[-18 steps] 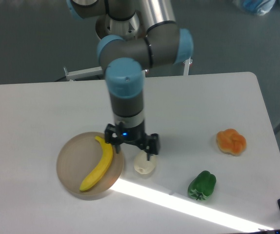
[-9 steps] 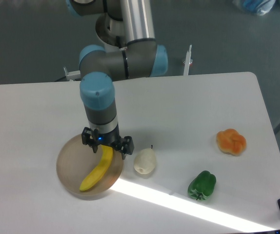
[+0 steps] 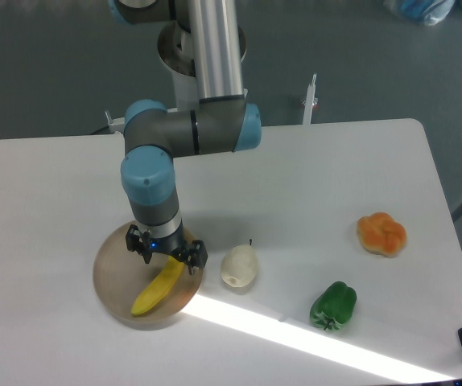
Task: Pick up the banana from the plate
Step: 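Lower the gripper onto the yellow banana and close on it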
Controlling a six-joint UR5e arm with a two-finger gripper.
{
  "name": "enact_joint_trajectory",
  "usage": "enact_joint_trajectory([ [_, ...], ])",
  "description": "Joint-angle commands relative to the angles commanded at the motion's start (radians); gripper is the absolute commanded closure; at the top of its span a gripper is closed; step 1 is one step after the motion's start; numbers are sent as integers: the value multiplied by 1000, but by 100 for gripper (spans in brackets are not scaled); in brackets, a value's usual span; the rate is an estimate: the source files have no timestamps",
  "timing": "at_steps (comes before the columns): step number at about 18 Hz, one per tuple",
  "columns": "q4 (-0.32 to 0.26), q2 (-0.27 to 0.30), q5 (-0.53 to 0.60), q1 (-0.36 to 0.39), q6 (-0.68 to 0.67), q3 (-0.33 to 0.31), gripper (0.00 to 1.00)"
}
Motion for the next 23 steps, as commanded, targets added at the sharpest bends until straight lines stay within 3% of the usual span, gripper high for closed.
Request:
enact_joint_trajectory([
  [7,5,-12,3,-3,-5,2,1],
  [9,5,-14,2,-3,-5,0,32],
  [10,5,-14,2,-3,-3,2,42],
  [14,6,-14,2,-3,-2,-2,61],
  [23,5,0,0,-2,12,8,67],
])
